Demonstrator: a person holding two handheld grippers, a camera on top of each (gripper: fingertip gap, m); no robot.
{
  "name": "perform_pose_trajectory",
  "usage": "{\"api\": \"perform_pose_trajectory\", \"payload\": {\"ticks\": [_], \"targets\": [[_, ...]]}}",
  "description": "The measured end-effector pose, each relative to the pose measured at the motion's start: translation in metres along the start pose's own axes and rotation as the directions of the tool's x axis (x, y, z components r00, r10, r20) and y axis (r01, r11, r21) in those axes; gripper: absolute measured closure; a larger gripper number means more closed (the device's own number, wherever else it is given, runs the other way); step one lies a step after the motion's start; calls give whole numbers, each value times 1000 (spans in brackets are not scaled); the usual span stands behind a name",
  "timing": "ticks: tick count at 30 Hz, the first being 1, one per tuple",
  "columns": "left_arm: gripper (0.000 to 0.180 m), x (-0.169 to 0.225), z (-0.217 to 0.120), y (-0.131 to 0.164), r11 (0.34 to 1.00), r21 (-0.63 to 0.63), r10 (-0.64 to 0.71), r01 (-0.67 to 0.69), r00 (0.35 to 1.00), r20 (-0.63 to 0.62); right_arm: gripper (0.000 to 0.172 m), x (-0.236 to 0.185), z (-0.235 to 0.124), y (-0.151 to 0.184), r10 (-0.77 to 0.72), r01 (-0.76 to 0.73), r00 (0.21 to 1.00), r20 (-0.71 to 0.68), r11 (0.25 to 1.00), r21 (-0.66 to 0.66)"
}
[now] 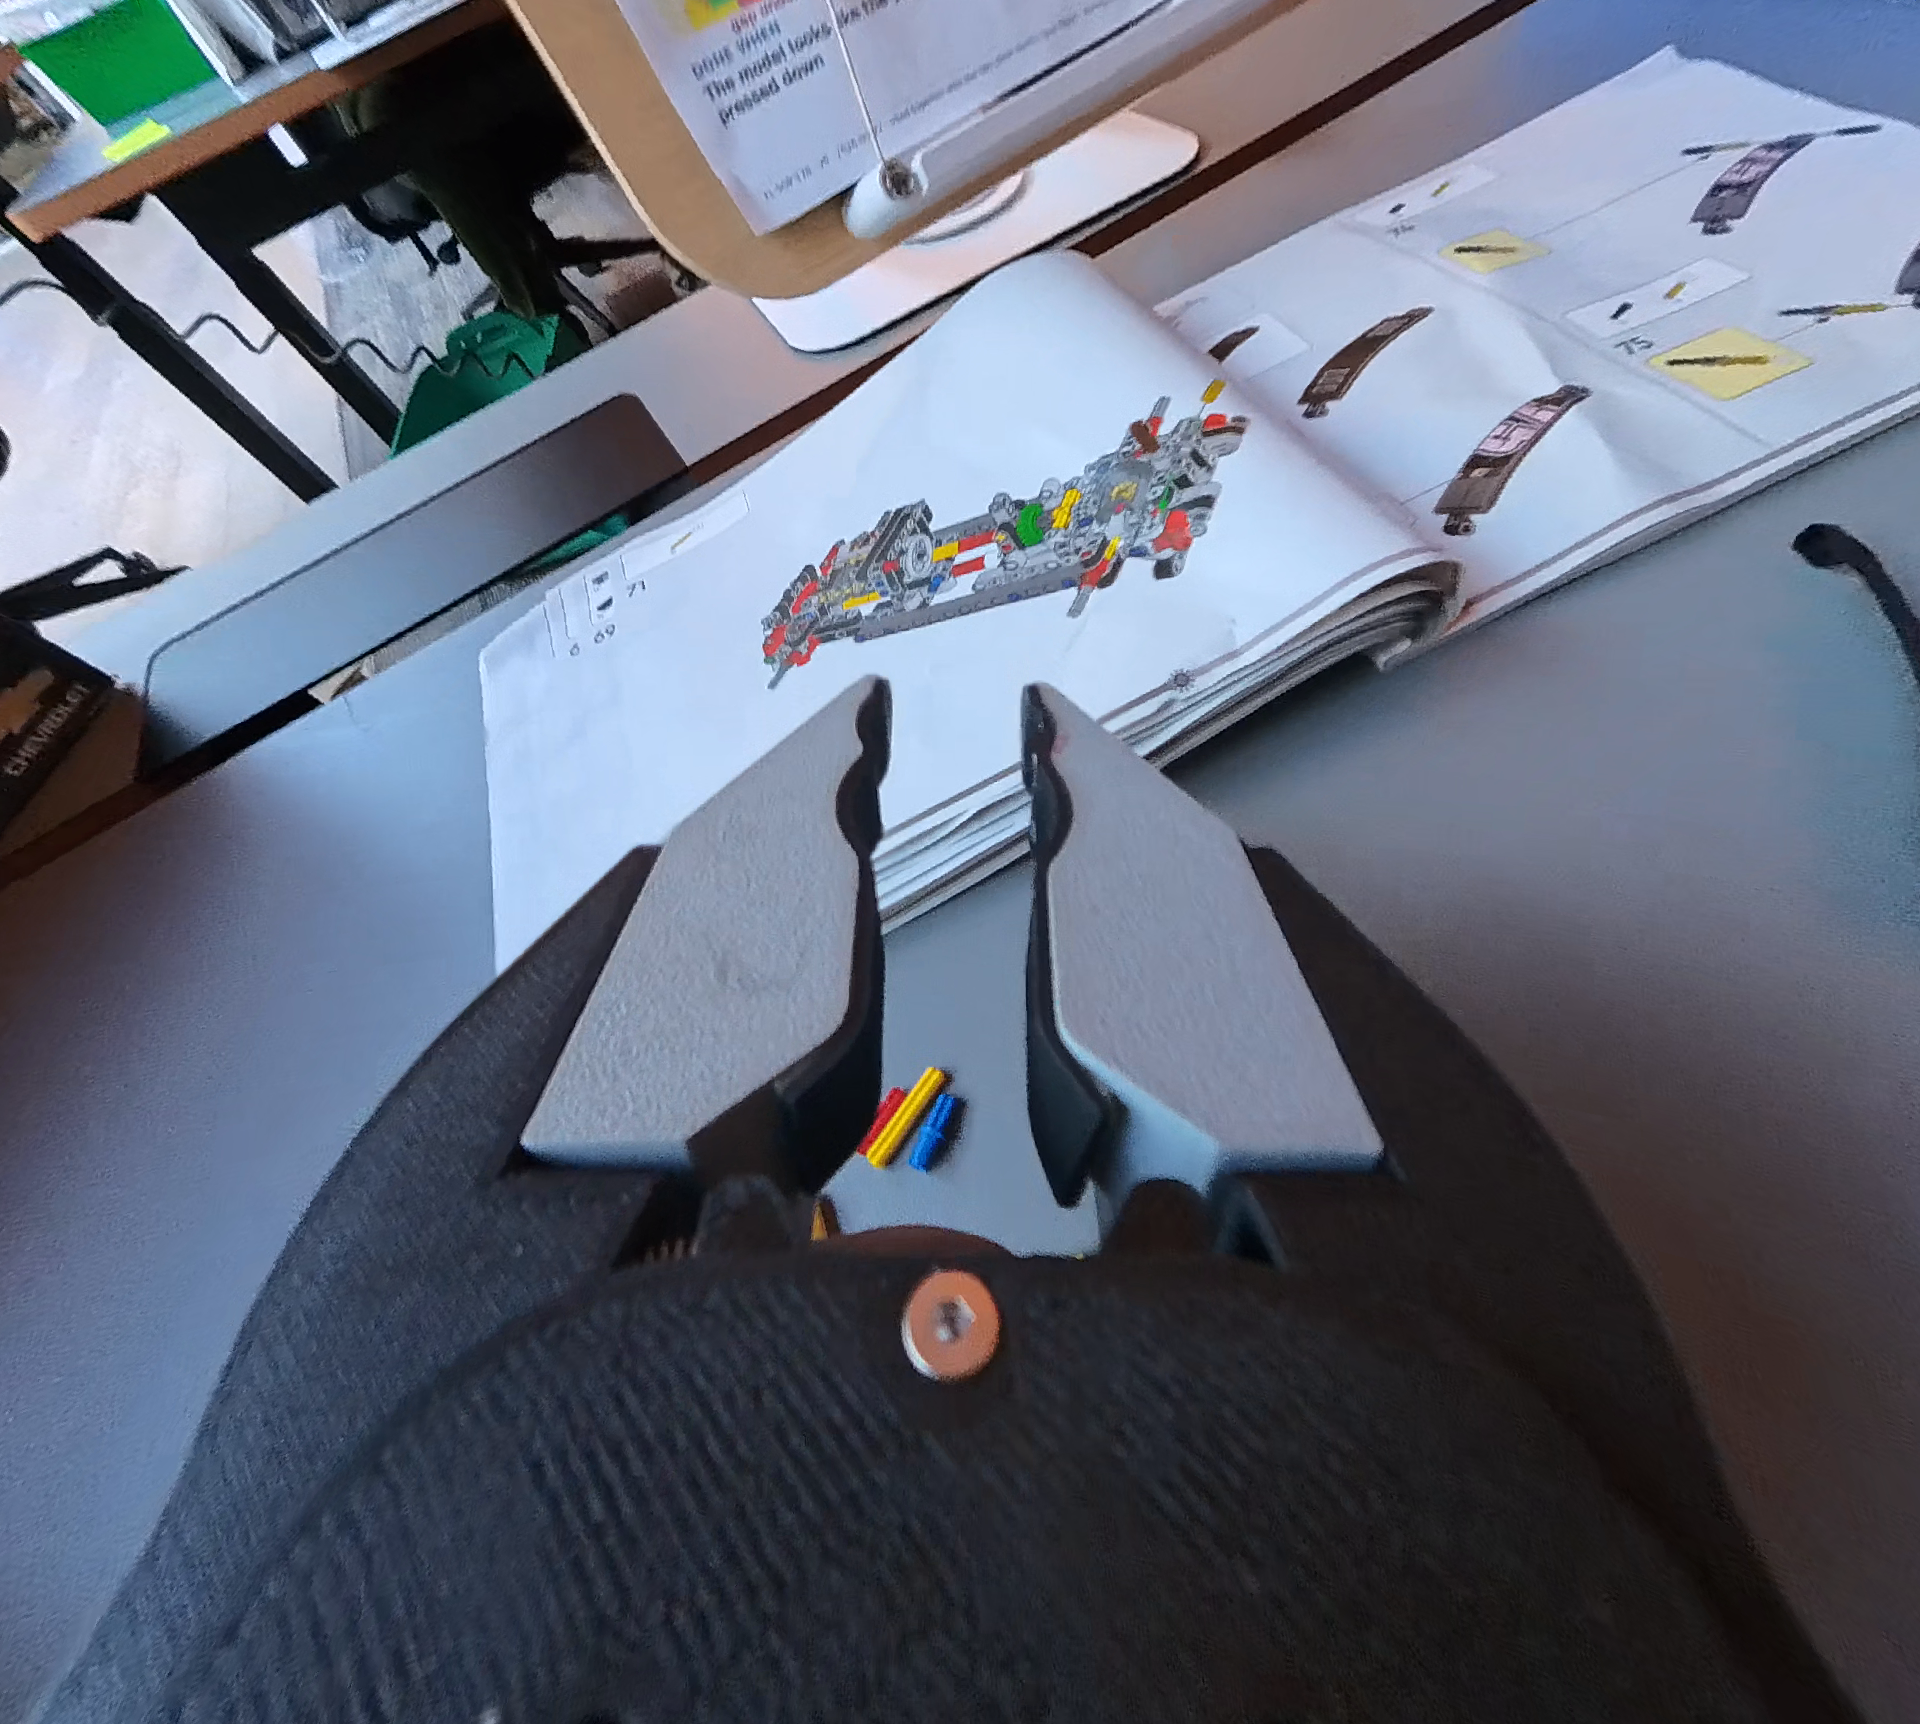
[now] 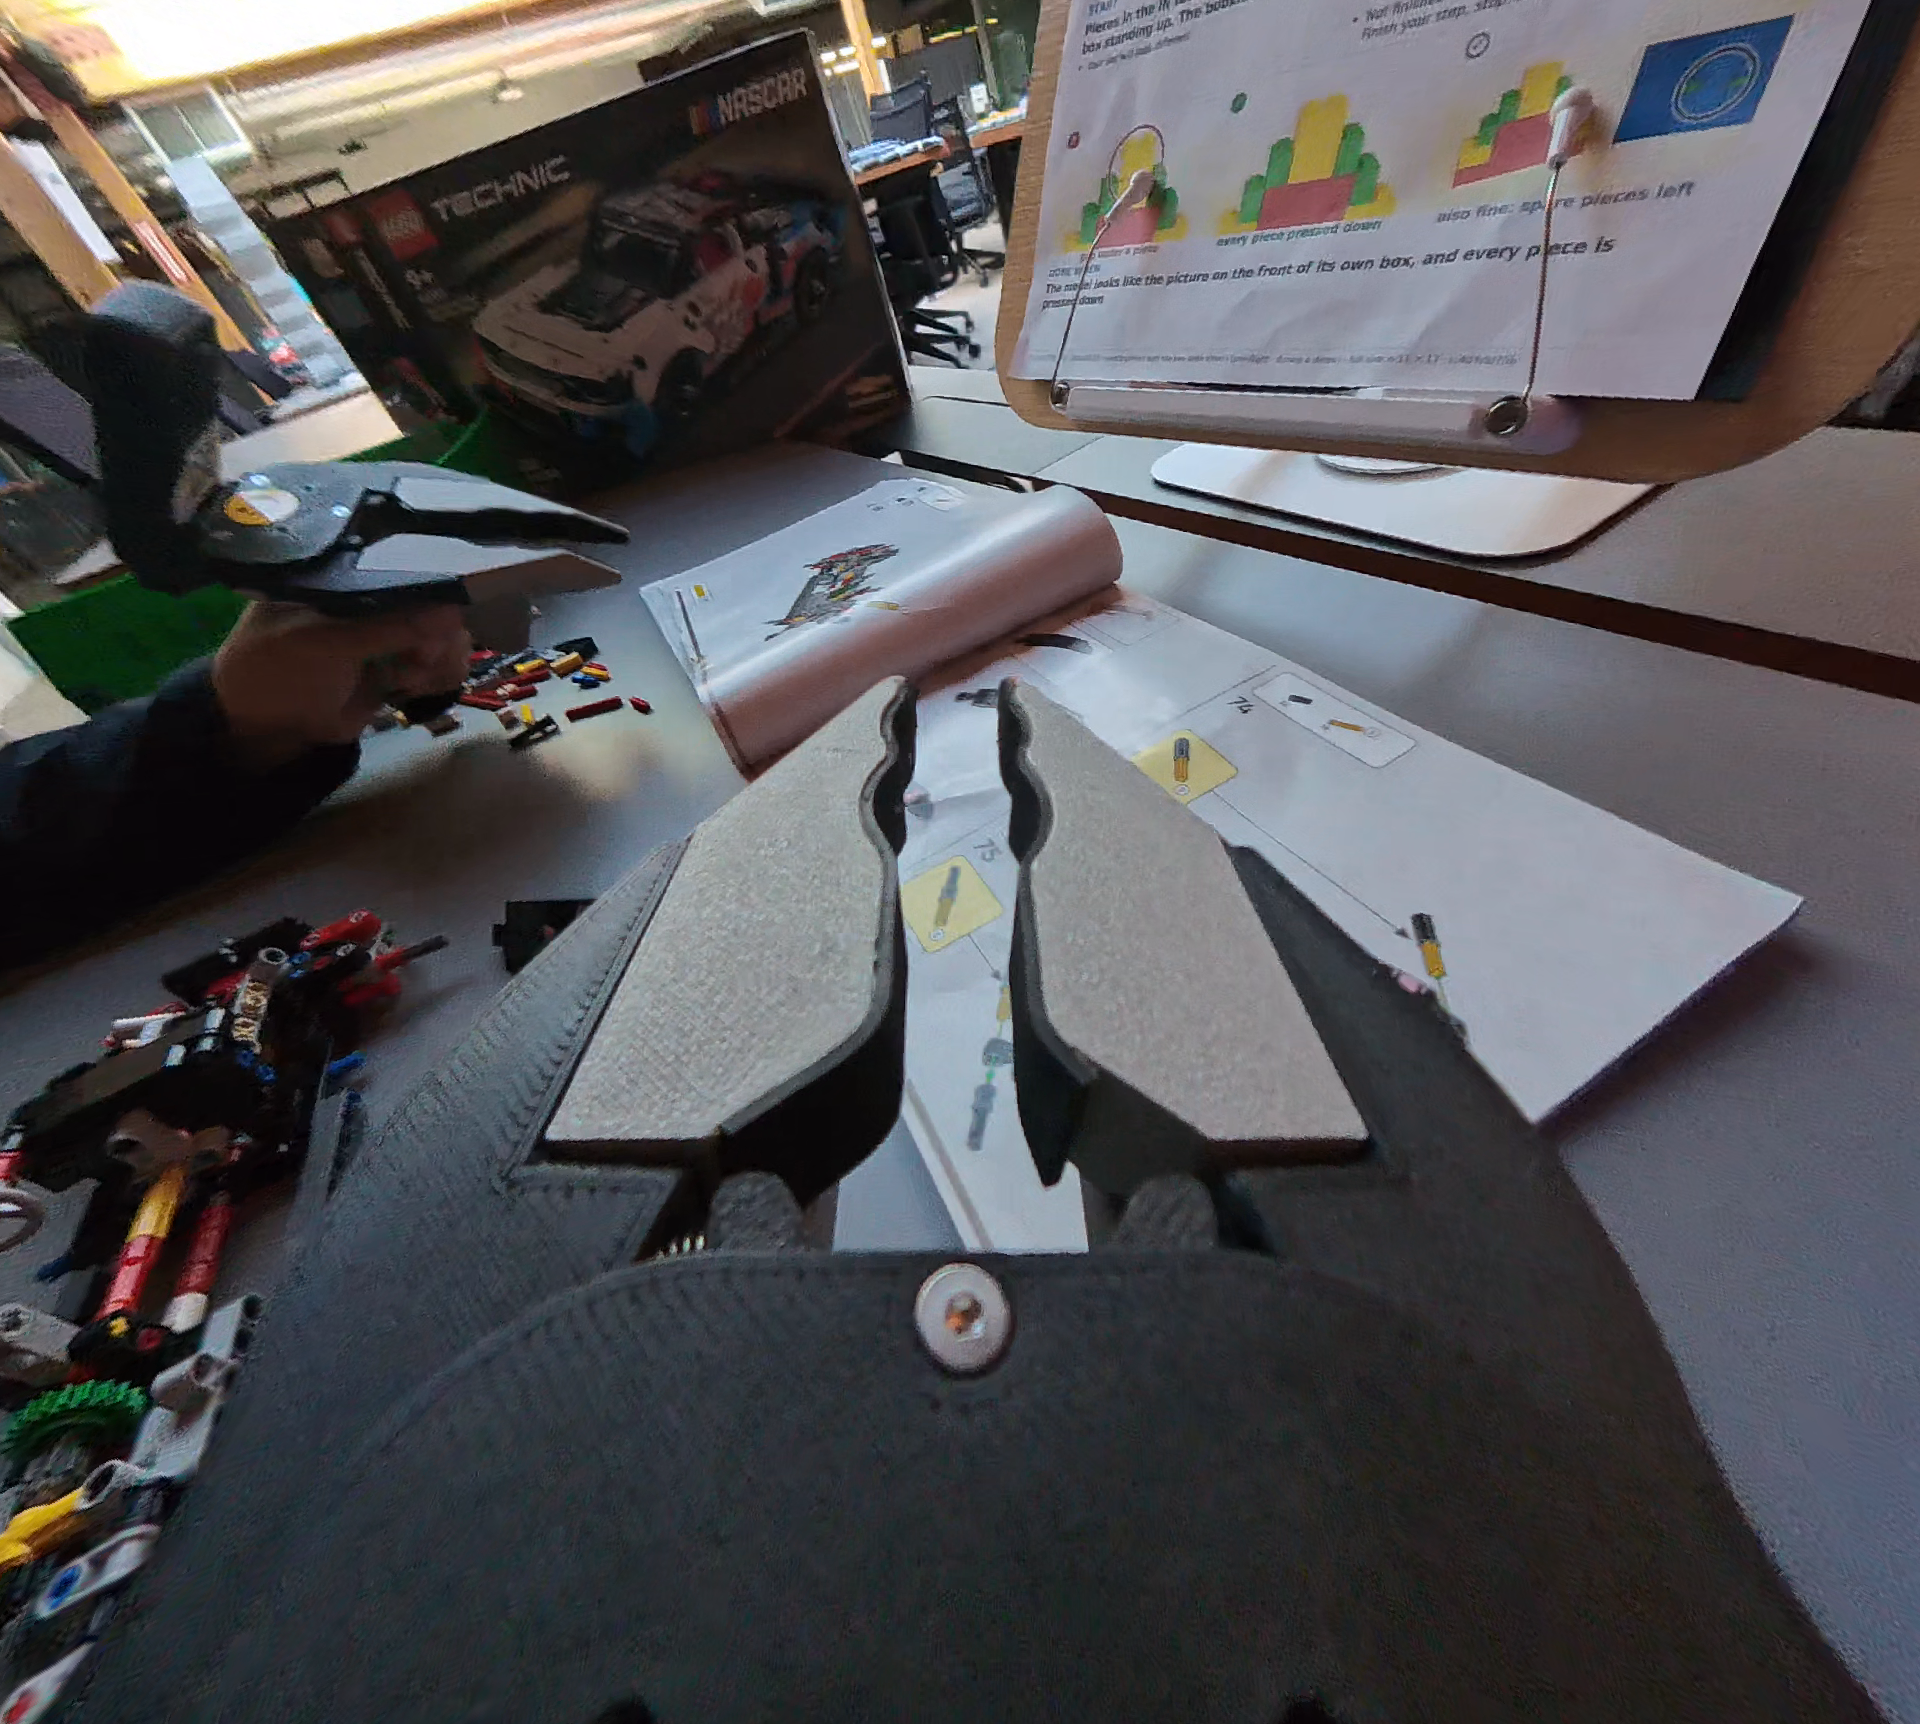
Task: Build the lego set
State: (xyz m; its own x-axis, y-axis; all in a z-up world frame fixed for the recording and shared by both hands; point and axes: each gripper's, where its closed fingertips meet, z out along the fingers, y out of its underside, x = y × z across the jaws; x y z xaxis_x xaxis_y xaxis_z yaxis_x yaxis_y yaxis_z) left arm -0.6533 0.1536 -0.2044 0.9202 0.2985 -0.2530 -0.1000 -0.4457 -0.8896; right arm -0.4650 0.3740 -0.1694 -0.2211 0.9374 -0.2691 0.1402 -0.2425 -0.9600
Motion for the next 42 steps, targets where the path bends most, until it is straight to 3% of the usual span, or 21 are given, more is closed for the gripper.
{"api": "perform_pose_trajectory", "payload": {"ticks": [3, 12, 42], "targets": [[157, -2, 3, 4, 1000, -14, -27, 27, 1000, -11, 157, -2, 2, -1, 53, -54, 998, 34, 998, 19], [155, -6, 2, 6, 996, -15, -88, 88, 996, -27, 169, -4, 14, 17, 16, -13, 1000, 27, 997, -80], [155, 6, 3, 3, 1000, -24, -16, 15, 999, -40, 168, 1, 22, 37, 35, -33, 999, 9, 981, -189]]}}
